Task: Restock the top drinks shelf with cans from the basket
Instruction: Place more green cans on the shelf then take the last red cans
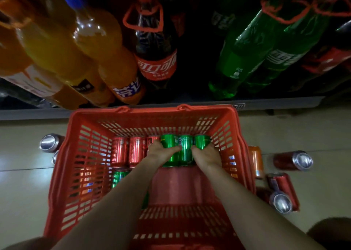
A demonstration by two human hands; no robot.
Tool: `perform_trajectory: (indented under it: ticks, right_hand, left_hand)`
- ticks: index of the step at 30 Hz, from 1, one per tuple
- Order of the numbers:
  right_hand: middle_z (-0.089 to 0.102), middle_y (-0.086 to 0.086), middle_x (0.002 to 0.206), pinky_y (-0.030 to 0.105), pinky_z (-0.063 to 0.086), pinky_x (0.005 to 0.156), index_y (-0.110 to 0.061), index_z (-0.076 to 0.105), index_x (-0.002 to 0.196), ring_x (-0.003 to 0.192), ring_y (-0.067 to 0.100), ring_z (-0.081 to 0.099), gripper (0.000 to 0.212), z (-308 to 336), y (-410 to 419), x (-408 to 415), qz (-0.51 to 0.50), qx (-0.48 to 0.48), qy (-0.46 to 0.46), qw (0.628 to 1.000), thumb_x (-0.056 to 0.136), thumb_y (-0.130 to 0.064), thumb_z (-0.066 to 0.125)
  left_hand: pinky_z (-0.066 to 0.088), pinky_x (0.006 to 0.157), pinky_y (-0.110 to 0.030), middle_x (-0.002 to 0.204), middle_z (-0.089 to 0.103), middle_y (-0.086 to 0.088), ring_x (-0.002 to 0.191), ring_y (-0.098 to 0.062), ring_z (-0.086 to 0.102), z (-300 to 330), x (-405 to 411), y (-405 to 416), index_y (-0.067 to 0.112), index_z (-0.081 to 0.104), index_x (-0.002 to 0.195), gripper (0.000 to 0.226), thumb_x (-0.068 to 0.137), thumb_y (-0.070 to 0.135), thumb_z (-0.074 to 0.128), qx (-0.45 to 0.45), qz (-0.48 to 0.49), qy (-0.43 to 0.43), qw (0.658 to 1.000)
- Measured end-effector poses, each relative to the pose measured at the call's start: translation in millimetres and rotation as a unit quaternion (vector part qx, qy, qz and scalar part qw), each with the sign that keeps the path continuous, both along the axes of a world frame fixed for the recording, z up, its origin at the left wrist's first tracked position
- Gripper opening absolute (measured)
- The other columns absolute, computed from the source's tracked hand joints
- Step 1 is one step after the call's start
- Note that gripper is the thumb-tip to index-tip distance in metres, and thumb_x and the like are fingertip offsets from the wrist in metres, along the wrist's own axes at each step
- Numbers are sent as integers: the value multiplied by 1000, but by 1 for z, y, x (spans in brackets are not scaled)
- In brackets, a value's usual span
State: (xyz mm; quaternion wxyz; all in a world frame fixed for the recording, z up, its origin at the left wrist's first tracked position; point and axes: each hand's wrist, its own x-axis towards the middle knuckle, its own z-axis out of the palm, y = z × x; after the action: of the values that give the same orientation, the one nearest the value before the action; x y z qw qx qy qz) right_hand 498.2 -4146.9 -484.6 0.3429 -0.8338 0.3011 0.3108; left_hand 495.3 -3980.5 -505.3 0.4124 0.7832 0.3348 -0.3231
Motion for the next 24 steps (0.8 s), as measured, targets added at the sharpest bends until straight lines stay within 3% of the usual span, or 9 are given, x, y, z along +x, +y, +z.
perform_trajectory:
  ticks: [4,7,9,14,17,20,22,24]
  right_hand:
    - [43,23,152,38,40,111,-11,14,160,138,39,47,87,0,-3,-2,86,-30,20,996,92,-44,56]
    - [41,23,154,38,39,113,-22,-3,163,139,39,45,94,3,-4,-7,131,-28,46,990,92,-45,54]
    - [44,21,152,36,40,111,-20,-5,163,138,37,48,96,5,-5,-8,137,-28,59,988,93,-44,55]
    - [46,20,153,34,42,109,-2,10,160,139,35,48,95,6,0,-6,73,-4,83,994,89,-41,60]
    - [55,16,145,29,45,100,-3,33,153,131,32,55,82,3,-2,-5,16,32,76,996,85,-39,63]
    - [66,12,125,29,48,89,-9,59,132,114,30,64,52,-4,-11,-5,-48,94,78,991,88,-36,62]
    - [69,9,113,29,49,79,-11,66,122,102,29,67,40,-11,-15,-8,-99,151,96,979,92,-36,59]
    - [73,8,105,32,55,78,-14,70,115,94,25,69,36,-16,-13,-11,-150,229,112,955,96,-39,51]
  left_hand:
    - [42,117,-45,157,39,-21,144,-37,43,13,-1,-9,0,32,155,117,73,64,84,67,-54,20,996]
    - [40,119,-46,160,32,-22,147,-38,39,7,-4,-10,-1,23,158,120,76,62,83,89,-87,41,991]
    - [43,116,-46,157,35,-21,143,-37,43,5,-6,-10,0,26,157,120,73,60,86,91,-98,47,990]
    - [55,100,-36,137,58,-15,120,-29,62,2,-8,-7,4,54,139,97,65,54,93,81,-95,38,991]
    - [58,86,-31,115,71,-10,103,-23,70,3,-6,-10,8,68,120,74,65,49,95,54,-85,38,994]
    - [60,91,-34,109,76,-6,99,-21,72,1,-6,-21,16,74,115,65,63,49,95,9,-77,17,997]
    - [57,88,-28,106,75,0,97,-16,70,5,-4,-32,18,74,114,59,68,50,93,-6,-86,-5,996]
    - [54,89,-26,108,71,2,100,-15,67,7,-1,-39,20,71,117,62,69,54,90,-2,-87,-19,996]
